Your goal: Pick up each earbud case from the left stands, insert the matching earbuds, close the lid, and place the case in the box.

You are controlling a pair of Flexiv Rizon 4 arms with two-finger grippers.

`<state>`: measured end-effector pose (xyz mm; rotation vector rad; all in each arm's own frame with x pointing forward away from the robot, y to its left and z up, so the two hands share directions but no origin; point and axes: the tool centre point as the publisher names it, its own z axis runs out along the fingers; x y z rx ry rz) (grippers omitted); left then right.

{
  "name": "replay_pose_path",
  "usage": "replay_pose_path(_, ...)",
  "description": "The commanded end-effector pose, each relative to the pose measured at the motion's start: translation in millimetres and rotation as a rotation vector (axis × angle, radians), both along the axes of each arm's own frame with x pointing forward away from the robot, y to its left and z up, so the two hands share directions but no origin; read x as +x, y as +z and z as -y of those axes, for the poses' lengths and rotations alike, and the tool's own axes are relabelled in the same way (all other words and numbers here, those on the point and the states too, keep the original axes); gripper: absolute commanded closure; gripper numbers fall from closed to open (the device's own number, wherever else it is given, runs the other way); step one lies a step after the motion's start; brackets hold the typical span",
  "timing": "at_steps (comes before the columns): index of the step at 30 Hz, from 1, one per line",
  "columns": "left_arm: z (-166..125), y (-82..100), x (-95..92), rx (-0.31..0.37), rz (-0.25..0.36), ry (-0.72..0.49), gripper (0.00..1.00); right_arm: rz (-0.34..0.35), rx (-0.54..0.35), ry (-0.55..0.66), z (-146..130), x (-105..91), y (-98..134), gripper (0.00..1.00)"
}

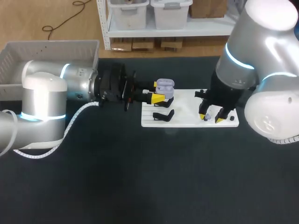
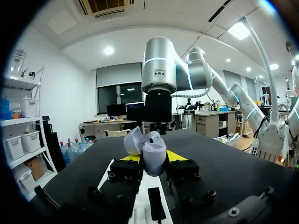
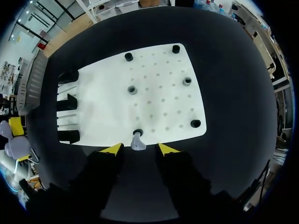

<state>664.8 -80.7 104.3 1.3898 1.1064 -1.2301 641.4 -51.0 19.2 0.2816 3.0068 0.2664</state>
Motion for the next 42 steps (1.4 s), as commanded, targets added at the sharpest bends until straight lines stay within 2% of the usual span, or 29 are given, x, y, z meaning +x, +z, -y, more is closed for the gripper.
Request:
replay_pose_path(1,-0.1,0.4,-1.8,0.000,0.002,0.006,1.00,0.009,0.008,-0.004,2.4,0.3,-2.6,0.59)
replay_pose_path(8,-0.1,0.4,-1.8,0.000,0.002,0.006,1.00,0.022,0.016,-0.012,2.4,3.7,-2.9,0.64)
replay_pose_path(42,-0.1,0.4,-1.8,0.000,0.002,0.006,1.00,0.017,0.015,-0.029,-0.6,13.3,-7.6,0.73)
